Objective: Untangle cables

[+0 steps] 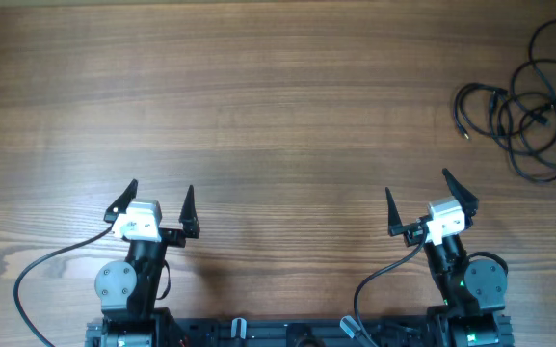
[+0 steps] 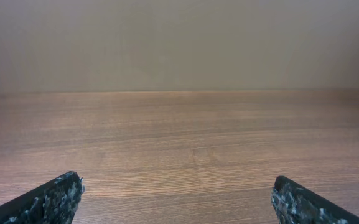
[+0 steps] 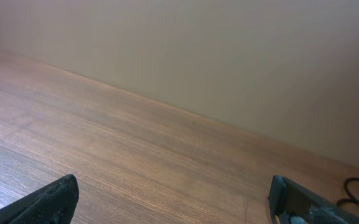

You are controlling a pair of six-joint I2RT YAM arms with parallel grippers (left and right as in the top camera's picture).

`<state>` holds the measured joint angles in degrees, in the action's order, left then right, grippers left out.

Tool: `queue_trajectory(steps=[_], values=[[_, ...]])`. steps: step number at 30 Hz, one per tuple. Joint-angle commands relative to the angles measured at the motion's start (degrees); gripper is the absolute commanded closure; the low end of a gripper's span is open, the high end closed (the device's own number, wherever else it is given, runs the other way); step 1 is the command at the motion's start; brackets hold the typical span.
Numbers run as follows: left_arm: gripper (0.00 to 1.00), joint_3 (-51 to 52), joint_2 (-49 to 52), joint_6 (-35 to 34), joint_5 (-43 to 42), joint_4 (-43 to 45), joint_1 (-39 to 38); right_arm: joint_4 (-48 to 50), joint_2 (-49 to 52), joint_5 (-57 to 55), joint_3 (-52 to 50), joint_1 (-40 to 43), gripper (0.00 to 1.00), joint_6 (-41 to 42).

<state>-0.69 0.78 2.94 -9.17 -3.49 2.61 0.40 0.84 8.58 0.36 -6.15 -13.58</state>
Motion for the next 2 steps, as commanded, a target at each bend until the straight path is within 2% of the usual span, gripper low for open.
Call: queue_trajectory(steps=[1,2], values=[[0.0,0.35,-0.39,0.94,0.5,-0.2,-0.22,0.17,-0.57,0.46,-0.04,0.24,0.0,0.07],[0.0,0.35,-0.39,0.94,0.52,-0.2,-0.22,0.17,-0.57,0.48,-0.04,0.24,0.0,0.04]])
